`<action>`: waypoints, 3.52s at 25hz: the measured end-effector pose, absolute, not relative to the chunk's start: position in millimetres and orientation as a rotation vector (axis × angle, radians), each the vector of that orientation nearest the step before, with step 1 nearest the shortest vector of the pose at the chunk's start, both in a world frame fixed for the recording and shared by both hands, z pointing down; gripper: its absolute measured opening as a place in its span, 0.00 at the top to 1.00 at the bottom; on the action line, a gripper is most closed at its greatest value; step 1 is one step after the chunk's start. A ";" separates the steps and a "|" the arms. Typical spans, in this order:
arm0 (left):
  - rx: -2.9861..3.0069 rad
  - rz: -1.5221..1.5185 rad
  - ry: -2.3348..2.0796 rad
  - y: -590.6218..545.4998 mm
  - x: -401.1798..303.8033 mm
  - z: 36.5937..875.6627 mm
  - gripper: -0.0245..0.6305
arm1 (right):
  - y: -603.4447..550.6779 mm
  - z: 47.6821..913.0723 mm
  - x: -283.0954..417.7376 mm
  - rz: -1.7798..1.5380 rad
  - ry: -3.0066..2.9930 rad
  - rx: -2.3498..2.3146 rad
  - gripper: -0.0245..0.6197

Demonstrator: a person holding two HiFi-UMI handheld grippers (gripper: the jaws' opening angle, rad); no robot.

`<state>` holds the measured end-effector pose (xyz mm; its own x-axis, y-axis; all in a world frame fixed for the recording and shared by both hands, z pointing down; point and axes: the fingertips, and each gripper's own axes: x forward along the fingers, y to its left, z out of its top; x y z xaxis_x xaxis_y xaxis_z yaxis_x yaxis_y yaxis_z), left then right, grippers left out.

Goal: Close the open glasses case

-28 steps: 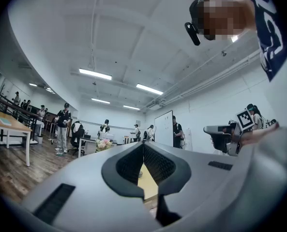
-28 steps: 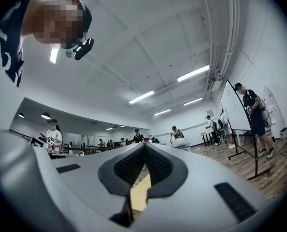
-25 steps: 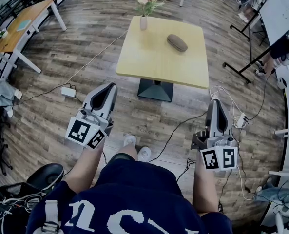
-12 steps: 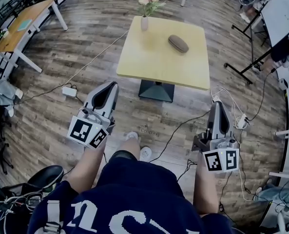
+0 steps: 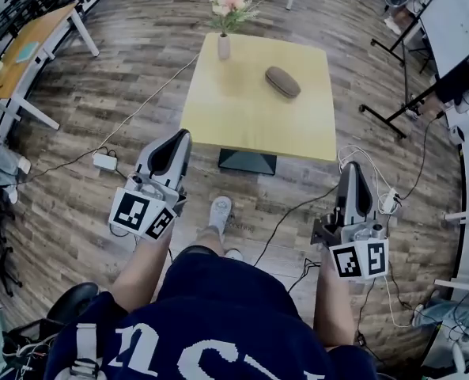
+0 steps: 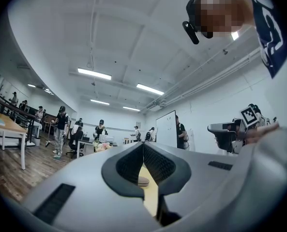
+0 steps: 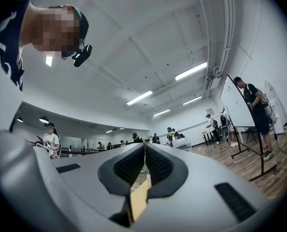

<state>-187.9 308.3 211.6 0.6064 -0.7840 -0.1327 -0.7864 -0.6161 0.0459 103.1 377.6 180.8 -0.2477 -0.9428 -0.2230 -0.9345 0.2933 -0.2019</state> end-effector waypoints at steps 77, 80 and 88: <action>-2.929 0.027 1.505 -98.4 -72.2 319.6 0.94 | -7.3 528.8 105.6 -1.380 3.015 -1.448 0.73; -2.936 0.015 1.512 -99.5 -72.5 323.9 0.94 | -6.5 542.6 117.2 -1.454 2.984 -1.479 0.75; -2.921 -0.003 1.558 -100.0 -82.8 328.2 0.94 | -35.1 549.0 162.0 -1.406 3.042 -1.612 0.78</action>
<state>-82.8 -100.0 328.2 0.5601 -0.8244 0.0810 -0.8248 -0.5458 0.1477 162.0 -35.1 549.0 -0.4927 -0.4456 0.7475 -0.8581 0.3917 -0.3322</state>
